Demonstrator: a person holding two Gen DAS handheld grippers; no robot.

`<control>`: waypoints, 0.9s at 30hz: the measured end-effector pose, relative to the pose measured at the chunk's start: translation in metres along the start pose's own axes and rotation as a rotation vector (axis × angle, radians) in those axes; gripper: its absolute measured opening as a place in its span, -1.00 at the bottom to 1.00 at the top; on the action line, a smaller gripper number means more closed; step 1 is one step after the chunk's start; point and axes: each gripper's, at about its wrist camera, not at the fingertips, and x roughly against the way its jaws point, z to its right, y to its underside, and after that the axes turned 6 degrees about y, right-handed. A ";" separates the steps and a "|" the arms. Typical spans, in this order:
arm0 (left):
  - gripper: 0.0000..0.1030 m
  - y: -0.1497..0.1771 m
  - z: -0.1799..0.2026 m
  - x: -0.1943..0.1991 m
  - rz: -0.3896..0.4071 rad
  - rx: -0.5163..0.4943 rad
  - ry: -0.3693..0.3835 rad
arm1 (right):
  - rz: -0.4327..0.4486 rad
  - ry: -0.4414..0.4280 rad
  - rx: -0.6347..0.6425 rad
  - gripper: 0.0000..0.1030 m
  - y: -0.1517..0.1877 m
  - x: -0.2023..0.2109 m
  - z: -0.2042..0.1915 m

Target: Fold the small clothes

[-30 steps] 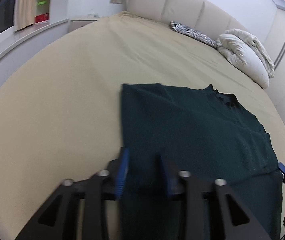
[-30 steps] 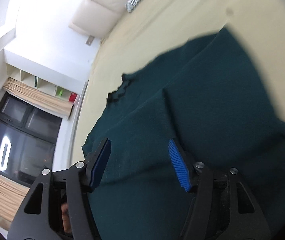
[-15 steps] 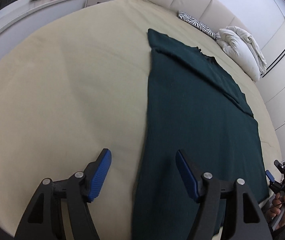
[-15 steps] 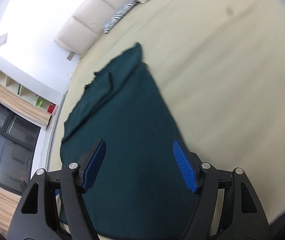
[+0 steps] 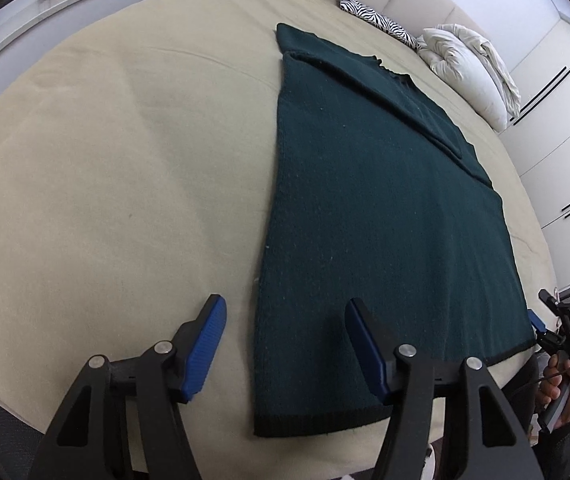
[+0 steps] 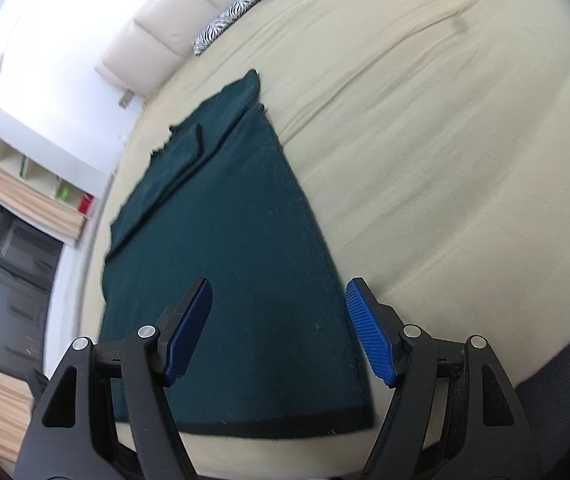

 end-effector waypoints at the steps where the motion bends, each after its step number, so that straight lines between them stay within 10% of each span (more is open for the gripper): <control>1: 0.24 0.000 0.000 0.000 -0.006 0.001 0.006 | -0.007 0.010 0.005 0.34 0.002 0.002 0.001; 9: -0.19 0.004 -0.005 0.003 -0.070 0.005 0.023 | -0.031 0.029 -0.001 0.34 0.012 0.019 0.013; 17: -0.08 0.003 -0.002 0.004 -0.081 0.006 0.007 | -0.037 0.066 -0.005 0.33 0.011 0.031 0.020; 21: -0.79 0.003 -0.003 0.001 -0.103 0.010 0.008 | -0.038 0.102 -0.008 0.33 0.008 0.037 0.025; 27: -0.87 0.007 -0.001 0.006 -0.101 -0.002 0.017 | -0.136 0.124 0.073 0.33 0.009 0.018 0.013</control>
